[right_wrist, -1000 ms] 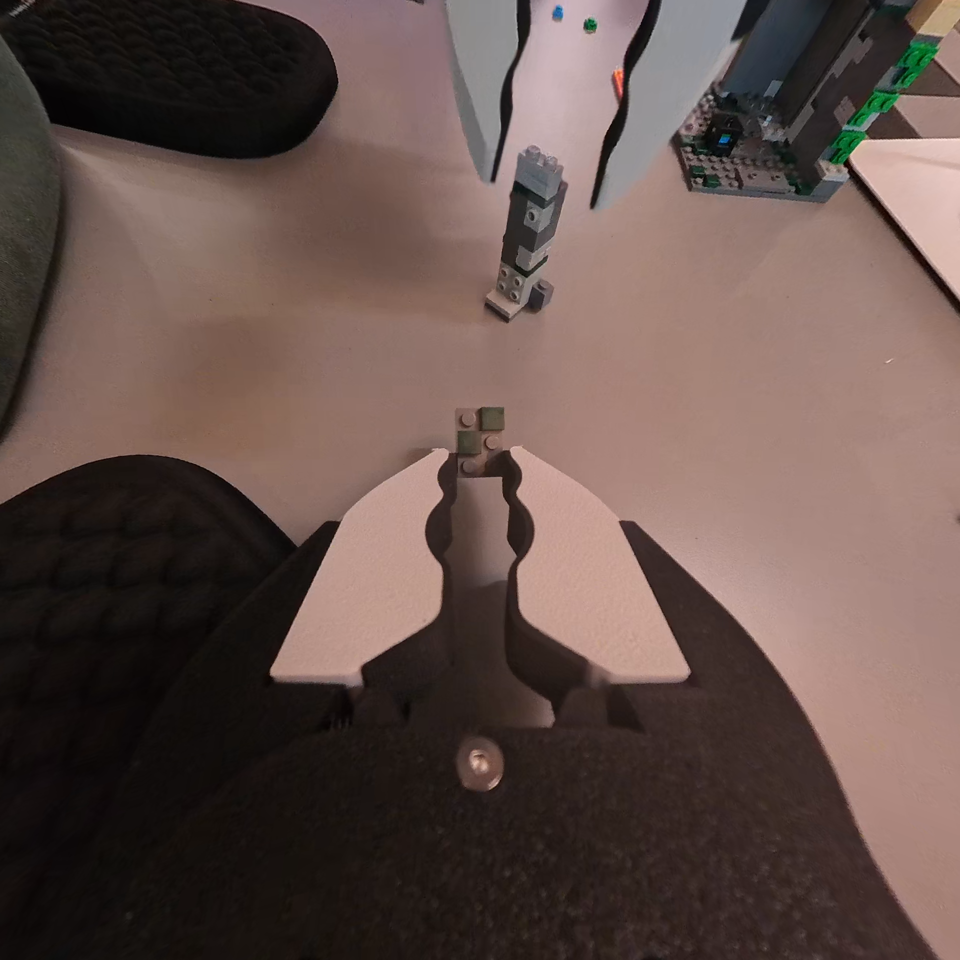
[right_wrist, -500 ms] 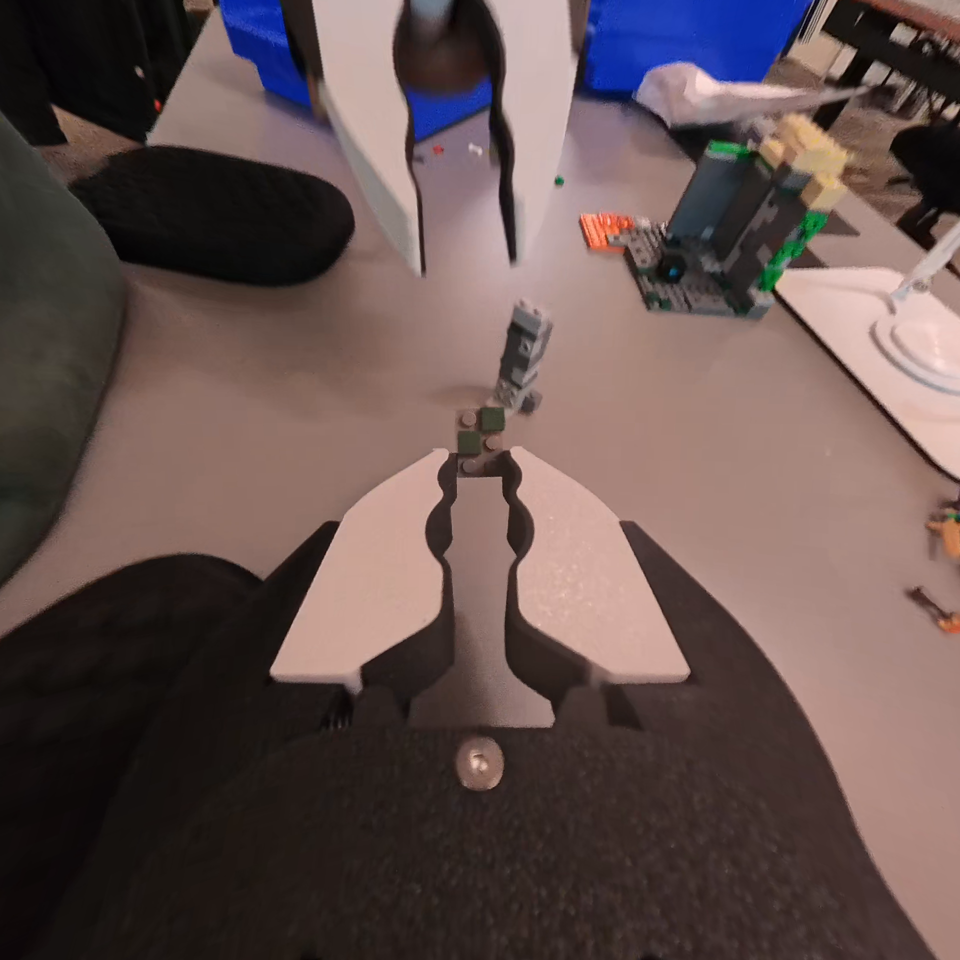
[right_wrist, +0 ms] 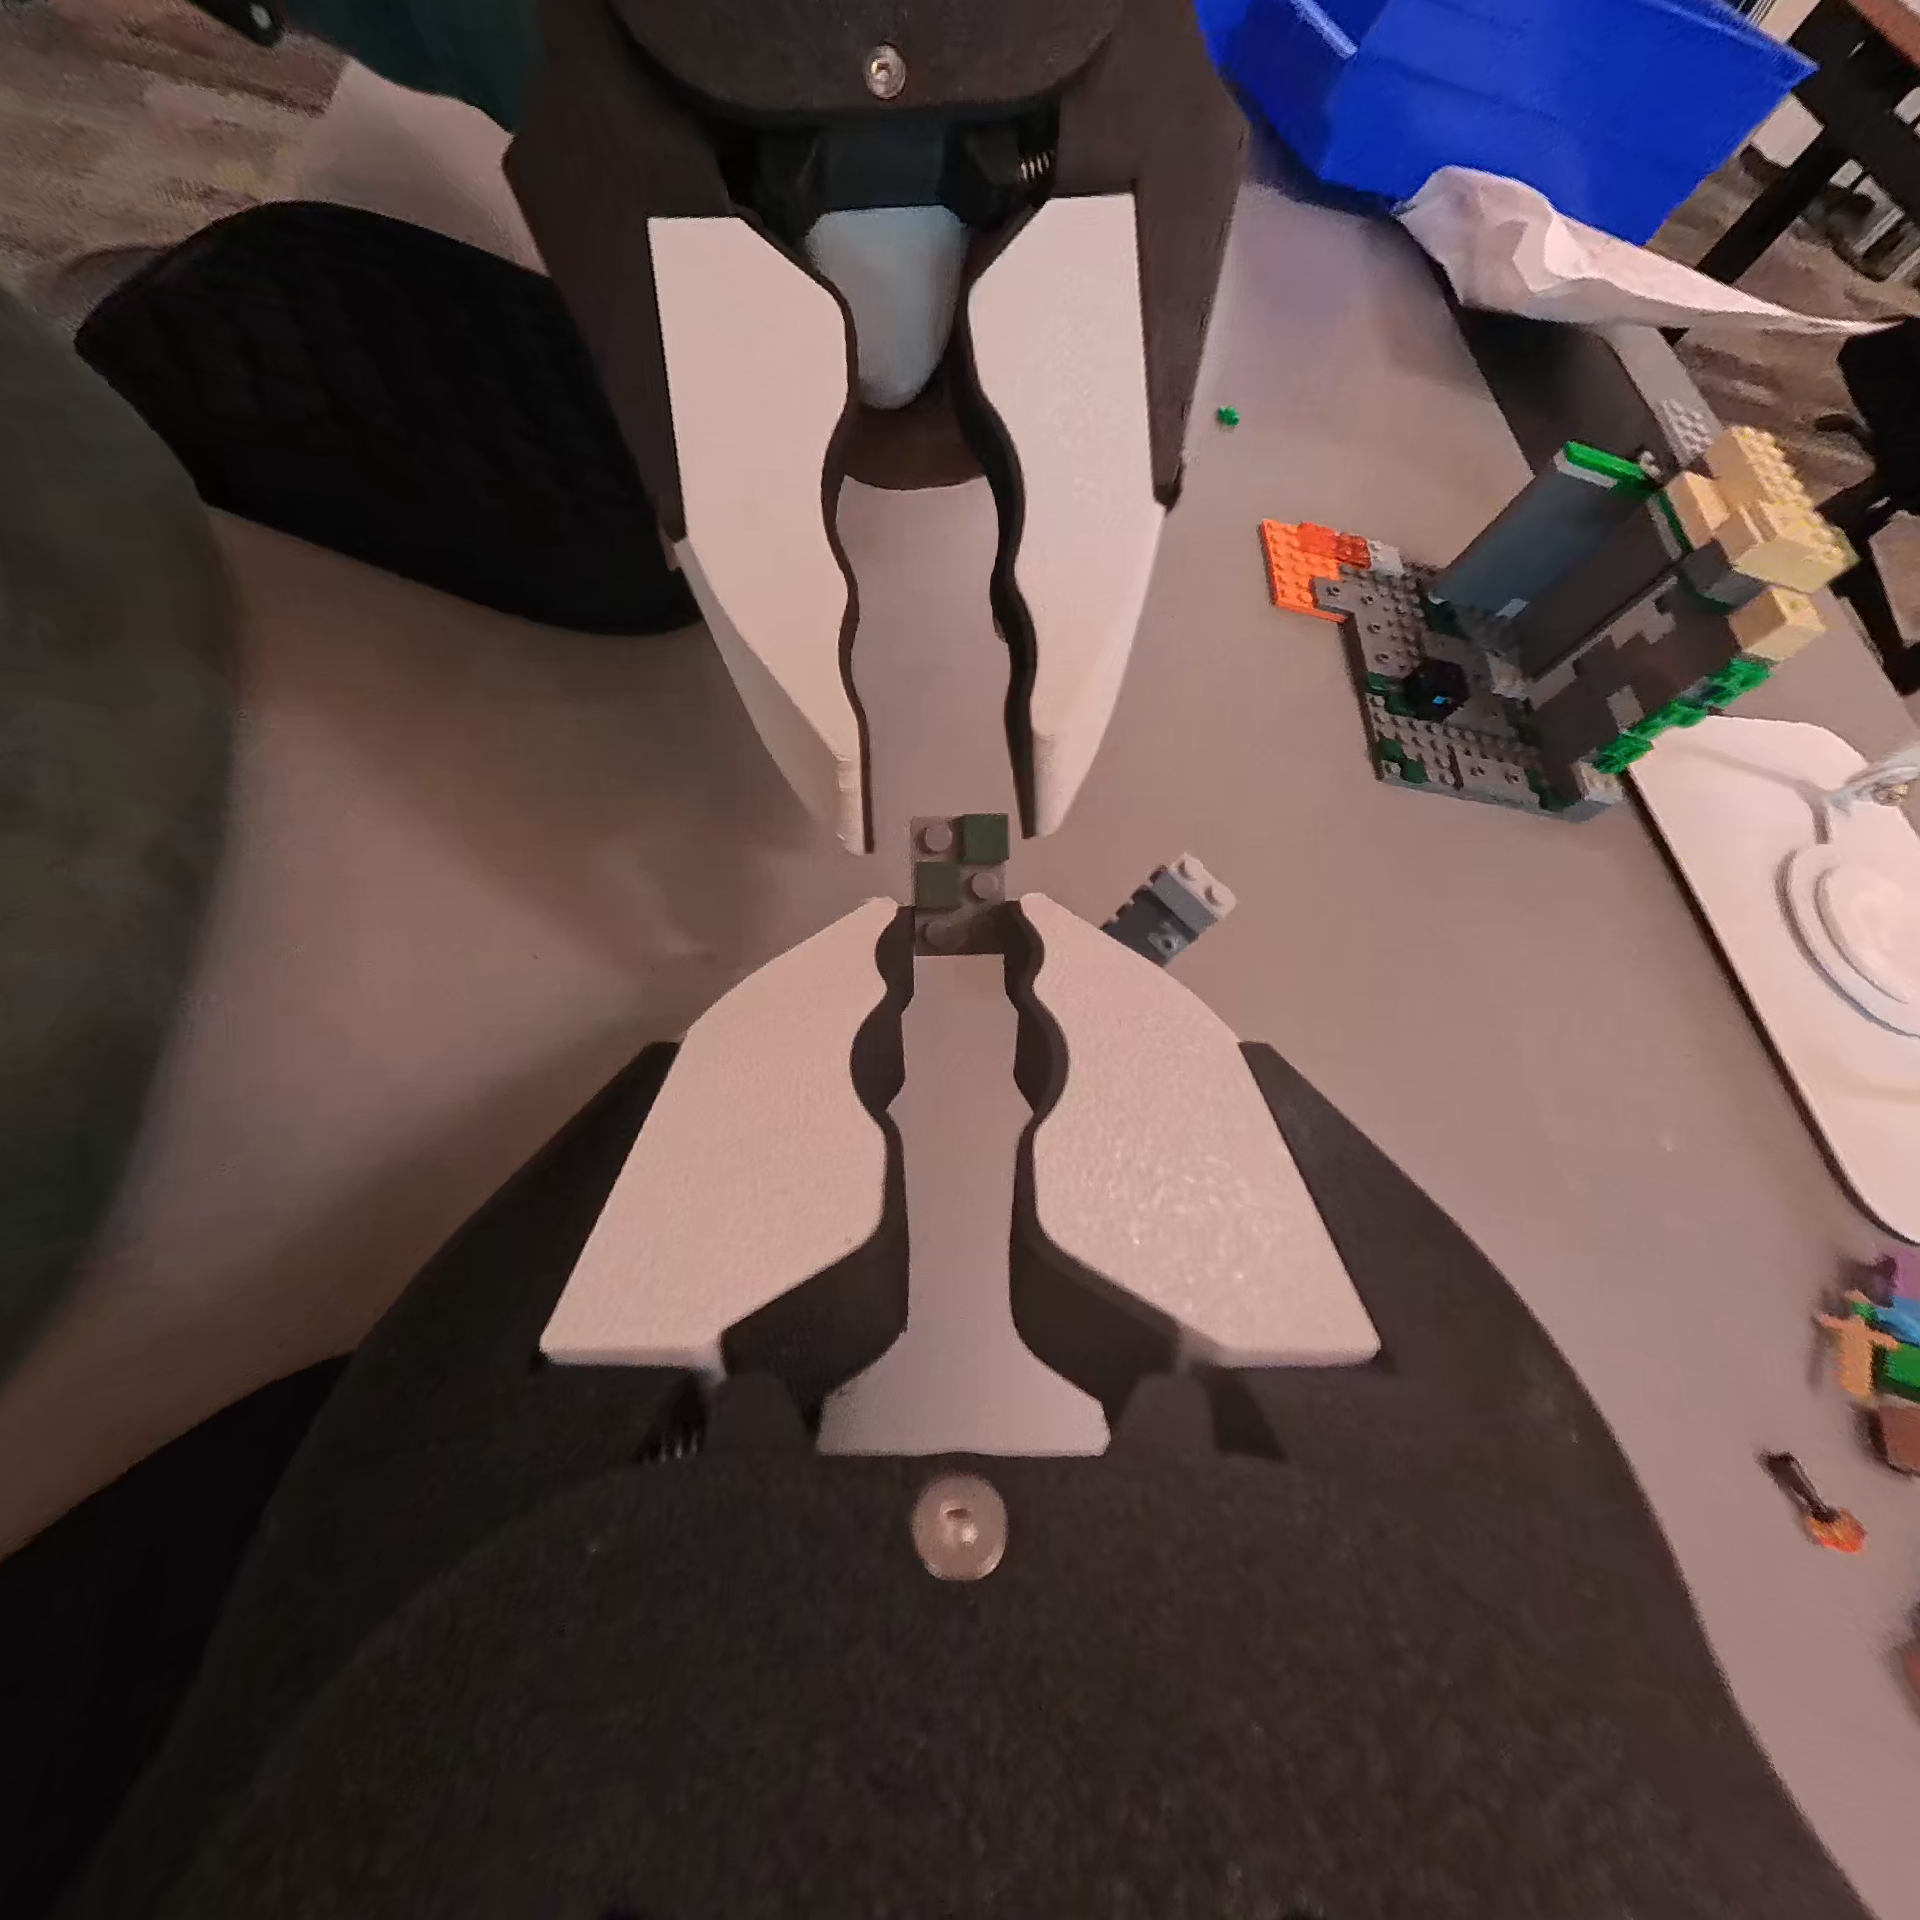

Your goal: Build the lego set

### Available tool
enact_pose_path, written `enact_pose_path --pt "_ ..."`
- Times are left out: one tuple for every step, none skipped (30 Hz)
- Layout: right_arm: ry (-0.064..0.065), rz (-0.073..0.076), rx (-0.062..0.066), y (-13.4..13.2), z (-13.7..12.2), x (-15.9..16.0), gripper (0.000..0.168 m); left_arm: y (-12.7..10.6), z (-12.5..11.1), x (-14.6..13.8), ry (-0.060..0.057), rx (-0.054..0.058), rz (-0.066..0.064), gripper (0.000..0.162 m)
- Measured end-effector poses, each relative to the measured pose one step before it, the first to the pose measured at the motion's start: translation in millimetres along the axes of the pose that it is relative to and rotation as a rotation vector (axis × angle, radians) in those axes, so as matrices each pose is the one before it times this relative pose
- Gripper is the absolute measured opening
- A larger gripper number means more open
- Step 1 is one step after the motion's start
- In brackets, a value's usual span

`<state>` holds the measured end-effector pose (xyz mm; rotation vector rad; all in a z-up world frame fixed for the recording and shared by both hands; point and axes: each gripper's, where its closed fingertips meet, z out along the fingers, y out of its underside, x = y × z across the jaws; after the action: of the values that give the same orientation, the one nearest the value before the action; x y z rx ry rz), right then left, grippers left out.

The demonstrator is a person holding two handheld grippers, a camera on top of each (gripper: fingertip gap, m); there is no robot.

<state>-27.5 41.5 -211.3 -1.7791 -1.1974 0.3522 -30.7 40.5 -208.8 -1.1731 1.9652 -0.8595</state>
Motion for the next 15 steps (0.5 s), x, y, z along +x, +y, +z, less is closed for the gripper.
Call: enact_pose_path --pt "-0.0082 -0.0024 -0.0042 -1.31 2.71 -0.99 0.016 1.65 -0.92 0.84 -0.0017 0.0062 -0.0043 0.025" --pt "-0.0084 -0.0015 -0.006 -0.88 2.67 -0.96 0.016 1.73 -0.56 1.23 0.0014 0.0057 -0.007 0.022" --pt "-0.0093 -0.0015 -0.0091 -0.51 2.53 -0.89 0.016 1.5 -0.27 1.02 -0.0012 0.01 -0.0072 0.021" --pt "-0.01 -0.0024 -0.0112 -0.09 2.42 -1.01 0.016 1.8 -0.49 0.14 -0.0065 0.0093 -0.0049 0.02" --pt "-0.0082 -0.0027 -0.0114 -0.07 2.24 -0.98 0.016 1.84 -0.84 -0.41 -0.0064 0.0083 -0.0046 0.017" --pt "-0.0059 -0.0023 -0.01 -0.12 2.17 -0.9 0.016 1.62 -1.14 0.64 0.0047 0.0086 -0.0069 0.017" --pt "-0.0036 -0.001 -0.0075 -0.51 1.87 -0.65 0.016 1.77 -1.25 0.3 0.0053 0.0073 -0.009 0.017" --pt "-0.003 0.0011 -0.0053 -0.88 1.53 -0.45 0.016 1.08 -1.53 0.34 0.0056 0.0107 -0.0058 0.017" --pt "-0.004 0.0025 -0.004 -1.1 1.24 -0.48 0.016 0.94 -1.57 0.4 0.0083 0.0121 -0.0023 0.017" --pt "-0.0033 0.0033 -0.0033 -1.21 1.15 -0.38 0.016 0.69 -1.58 0.01 0.0093 0.0128 -0.0014 0.017" --pt "-0.0013 0.0037 -0.0021 -1.39 1.16 0.01 0.016 0.38 -1.77 -0.15 0.0118 0.015 -0.0007 0.017" --pt "-0.0034 0.0045 -0.0005 -1.56 1.04 -0.31 0.016 -0.19 -1.99 0.57 0.0214 0.0198 0.0018 0.016" --pt "-0.0063 0.0061 0.0026 -2.09 0.64 -0.61 0.016 -0.88 -2.44 0.74 0.0273 0.0268 0.0041 0.016" --pt "-0.0067 0.0077 0.0066 -2.62 0.19 -0.52 0.016 -1.03 -2.38 0.45 0.0295 0.0278 -0.0003 0.016" --pt "-0.0101 0.0103 0.0078 -2.65 -0.3 -0.83 0.016 -0.93 -2.14 0.98 0.0369 0.0249 -0.0094 0.016"
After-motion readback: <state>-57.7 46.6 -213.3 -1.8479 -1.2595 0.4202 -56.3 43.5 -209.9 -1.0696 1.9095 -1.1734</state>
